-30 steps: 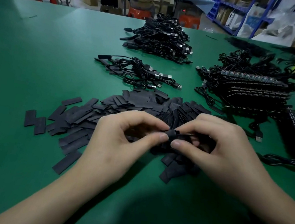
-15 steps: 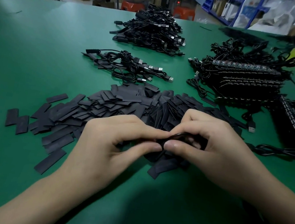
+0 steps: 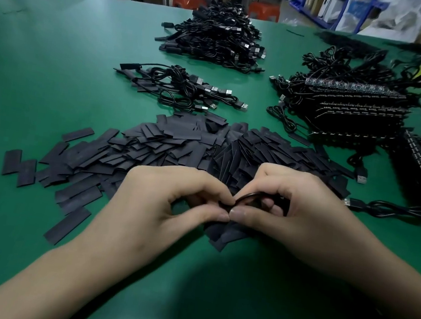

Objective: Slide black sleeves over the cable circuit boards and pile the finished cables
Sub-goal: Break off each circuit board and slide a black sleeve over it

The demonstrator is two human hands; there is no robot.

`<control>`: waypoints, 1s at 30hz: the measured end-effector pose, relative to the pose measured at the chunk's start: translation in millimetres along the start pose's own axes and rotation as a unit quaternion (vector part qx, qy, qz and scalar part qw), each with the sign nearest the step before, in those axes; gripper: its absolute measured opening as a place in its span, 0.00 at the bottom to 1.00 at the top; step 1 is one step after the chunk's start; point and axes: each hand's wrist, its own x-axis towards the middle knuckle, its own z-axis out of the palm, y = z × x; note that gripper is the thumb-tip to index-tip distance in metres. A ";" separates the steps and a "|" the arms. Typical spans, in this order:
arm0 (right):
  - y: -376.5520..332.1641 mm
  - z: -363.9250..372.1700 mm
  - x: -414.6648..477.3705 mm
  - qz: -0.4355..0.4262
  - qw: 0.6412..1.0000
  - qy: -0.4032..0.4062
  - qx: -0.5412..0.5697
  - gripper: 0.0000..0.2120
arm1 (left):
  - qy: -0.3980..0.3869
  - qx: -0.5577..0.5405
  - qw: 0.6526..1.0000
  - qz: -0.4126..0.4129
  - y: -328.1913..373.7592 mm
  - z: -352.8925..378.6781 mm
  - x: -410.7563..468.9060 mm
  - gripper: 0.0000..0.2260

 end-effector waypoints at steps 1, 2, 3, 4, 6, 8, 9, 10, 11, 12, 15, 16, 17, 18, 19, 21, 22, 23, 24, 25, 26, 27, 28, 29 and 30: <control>-0.5 0.5 -0.2 -0.002 1.000 -0.007 -0.008 0.03 | -0.017 -0.005 1.000 -0.003 -1.2 -0.7 0.4 0.04; -0.6 1.2 -0.1 -0.008 1.000 -0.014 -0.021 0.04 | -0.036 -0.007 0.999 -0.003 -2.6 -1.6 0.7 0.04; -0.5 2.0 -0.1 -0.015 0.999 -0.021 -0.039 0.04 | -0.053 -0.007 0.999 -0.002 -3.8 -2.3 1.0 0.05; -0.1 2.5 0.1 -0.021 0.998 -0.026 -0.054 0.05 | -0.065 -0.007 0.998 -0.003 -4.7 -2.5 1.1 0.05; 0.4 2.6 0.3 -0.020 0.998 -0.025 -0.049 0.05 | -0.058 -0.030 0.998 -0.018 -5.7 -1.3 -0.1 0.06; 1.0 1.0 1.1 -0.008 1.000 -0.014 -0.008 0.03 | -0.025 -0.106 0.992 -0.070 -5.7 0.1 -1.3 0.09; 1.9 -0.1 2.0 -0.008 1.000 -0.010 0.008 0.02 | -0.010 -0.151 0.984 -0.096 -5.4 0.1 -1.0 0.11; 3.3 -1.5 3.0 -0.012 1.000 -0.008 0.022 0.03 | -0.001 -0.192 0.974 -0.117 -5.2 -0.4 0.0 0.13; 4.8 -2.8 3.9 -0.011 0.999 -0.006 0.046 0.03 | 0.003 -0.231 0.964 -0.133 -4.7 -1.4 1.1 0.14; 5.8 -4.4 4.5 -0.004 0.997 -0.006 0.078 0.03 | 0.001 -0.270 0.952 -0.145 -4.1 -2.7 2.1 0.15; 7.7 -8.1 4.0 0.023 0.985 -0.012 0.168 0.04 | -0.014 -0.347 0.924 -0.161 -2.1 -6.4 3.3 0.14; 7.7 -8.7 3.5 0.030 0.981 -0.011 0.191 0.03 | -0.021 -0.356 0.921 -0.157 -1.5 -7.3 3.3 0.13; 7.6 -9.2 3.0 0.035 0.977 -0.010 0.211 0.03 | -0.026 -0.364 0.919 -0.151 -0.8 -8.1 3.3 0.14; 7.6 -9.5 2.4 0.038 0.973 -0.008 0.226 0.03 | -0.030 -0.373 0.916 -0.147 0.1 -8.7 3.5 0.15; 7.5 -9.5 2.4 0.040 0.971 -0.007 0.237 0.02 | -0.029 -0.382 0.912 -0.148 0.6 -9.1 3.6 0.15; 7.5 -8.6 1.9 0.042 0.968 -0.006 0.248 0.03 | -0.021 -0.392 0.908 -0.150 1.0 -9.1 3.8 0.14; 7.6 -8.0 1.9 0.041 0.968 -0.006 0.247 0.04 | -0.017 -0.392 0.908 -0.147 1.0 -8.8 3.7 0.13; 7.5 -7.3 1.9 0.037 0.970 -0.008 0.241 0.04 | -0.016 -0.392 0.909 -0.143 1.1 -8.4 3.5 0.13; 7.1 -6.8 1.9 0.031 0.973 -0.010 0.230 0.05 | -0.016 -0.394 0.908 -0.140 0.8 -8.3 3.3 0.13; 6.8 -6.1 2.0 0.023 0.976 -0.014 0.215 0.06 | -0.017 -0.396 0.908 -0.138 0.6 -7.9 3.2 0.13; 6.6 -5.5 2.2 0.015 0.980 -0.016 0.199 0.07 | -0.017 -0.398 0.906 -0.139 0.4 -7.7 3.0 0.13; 6.5 -4.9 2.4 0.008 0.982 -0.017 0.188 0.08 | -0.018 -0.400 0.905 -0.142 0.1 -7.4 3.1 0.14; 6.4 -4.5 2.8 0.005 0.983 -0.019 0.180 0.09 | -0.019 -0.403 0.903 -0.145 0.0 -7.1 3.1 0.13; 6.9 -4.4 3.0 0.006 0.985 -0.023 0.172 0.10 | -0.020 -0.411 0.899 -0.150 -0.1 -6.6 3.1 0.13; 7.5 -4.6 3.2 0.011 0.987 -0.032 0.160 0.10 | -0.022 -0.419 0.894 -0.154 0.0 -6.4 3.0 0.12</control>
